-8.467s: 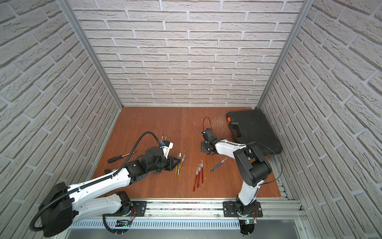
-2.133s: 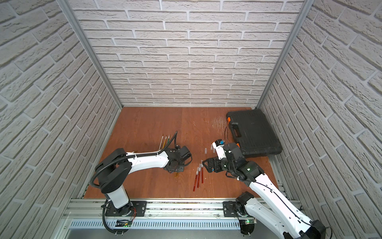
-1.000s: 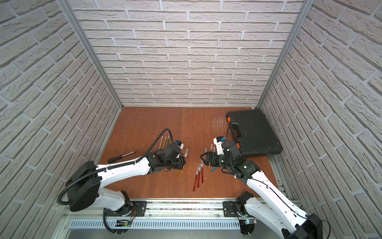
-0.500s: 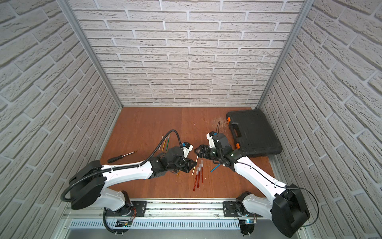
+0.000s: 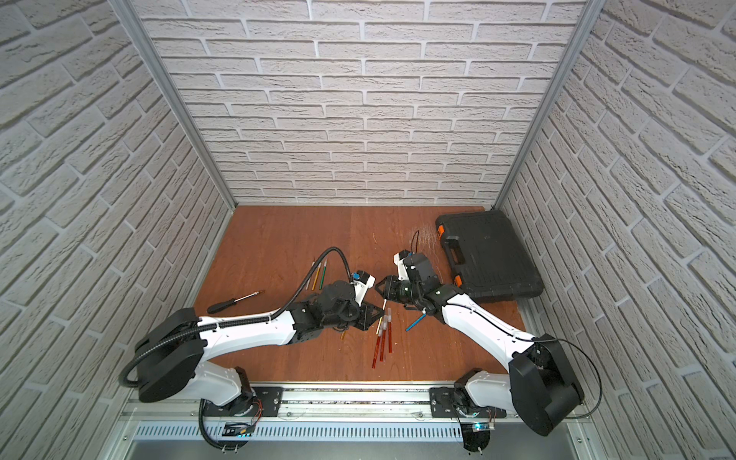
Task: Remove protective caps from carving knives
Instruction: Remove the protective sleeve from the carving knife.
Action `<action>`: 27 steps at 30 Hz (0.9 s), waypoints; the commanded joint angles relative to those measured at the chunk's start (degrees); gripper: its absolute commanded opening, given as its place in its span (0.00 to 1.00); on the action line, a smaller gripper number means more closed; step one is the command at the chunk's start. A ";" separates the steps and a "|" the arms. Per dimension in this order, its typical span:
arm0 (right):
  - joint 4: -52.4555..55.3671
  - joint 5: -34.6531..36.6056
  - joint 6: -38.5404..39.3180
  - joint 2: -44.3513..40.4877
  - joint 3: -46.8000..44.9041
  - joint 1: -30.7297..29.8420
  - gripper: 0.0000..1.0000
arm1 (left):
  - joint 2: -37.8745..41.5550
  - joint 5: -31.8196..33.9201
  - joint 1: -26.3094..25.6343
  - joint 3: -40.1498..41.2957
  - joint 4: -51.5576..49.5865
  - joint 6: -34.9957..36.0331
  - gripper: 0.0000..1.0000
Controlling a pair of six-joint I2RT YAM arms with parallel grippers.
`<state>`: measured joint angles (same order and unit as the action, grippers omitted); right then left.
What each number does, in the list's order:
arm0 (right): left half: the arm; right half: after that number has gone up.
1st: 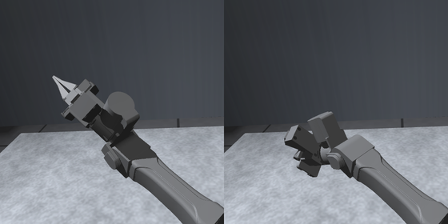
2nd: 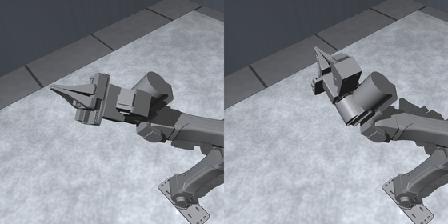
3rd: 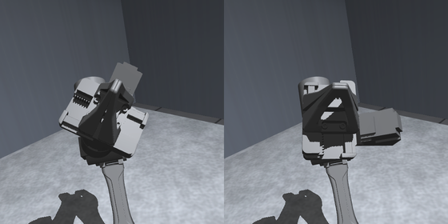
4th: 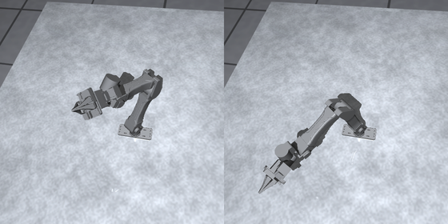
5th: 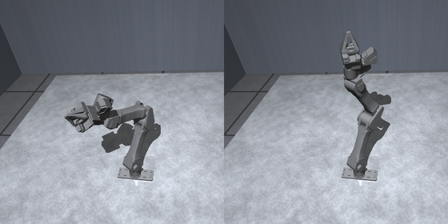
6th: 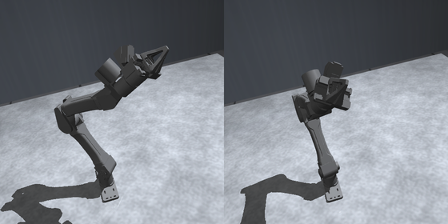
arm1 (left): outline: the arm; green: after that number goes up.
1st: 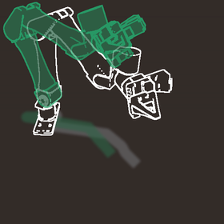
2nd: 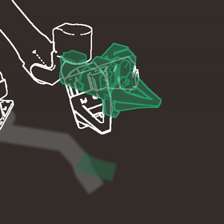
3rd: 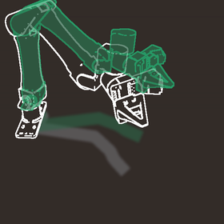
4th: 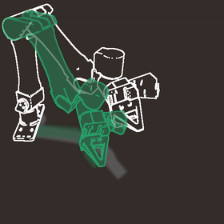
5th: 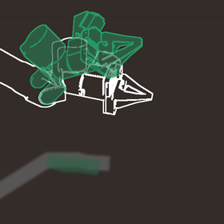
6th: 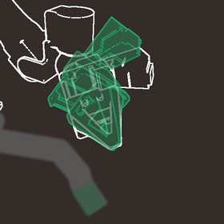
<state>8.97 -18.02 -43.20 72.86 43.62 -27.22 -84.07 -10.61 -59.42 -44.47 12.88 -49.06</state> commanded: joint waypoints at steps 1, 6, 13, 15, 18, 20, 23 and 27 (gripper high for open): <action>-3.01 0.12 -0.23 -0.12 1.30 -0.29 0.29 | -0.57 -0.56 -0.43 0.56 4.08 -0.42 0.02; -2.49 0.61 -0.04 -0.28 1.25 -0.31 0.20 | -0.79 -0.22 -0.44 0.54 4.16 -0.63 0.02; -2.70 1.01 -0.06 -0.84 0.99 -0.33 0.19 | -1.25 0.07 -0.31 1.33 5.27 -2.31 0.00; -2.72 0.97 -0.04 -0.80 1.00 -0.31 0.19 | -1.41 -0.18 -0.26 1.71 6.21 -2.71 0.00; -2.73 0.94 -0.11 -0.68 1.01 -0.29 0.15 | -1.52 -0.29 -0.26 1.85 6.55 -2.96 0.00; -2.89 0.97 -0.04 -0.45 1.04 -0.29 0.14 | -1.38 -0.29 -0.26 1.91 6.53 -2.95 0.00; -3.05 0.94 -0.15 -0.28 1.03 -0.33 0.12 | -1.40 -0.29 -0.21 1.96 6.53 -2.99 0.00; -3.17 1.06 -0.05 -0.16 1.17 -0.33 0.09 | -1.36 -0.79 -0.18 1.86 6.80 -3.14 0.00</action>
<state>8.40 -16.80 -43.13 72.86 43.62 -27.22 -85.06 -10.61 -59.55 -43.27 16.71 -51.94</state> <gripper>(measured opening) 0.142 0.098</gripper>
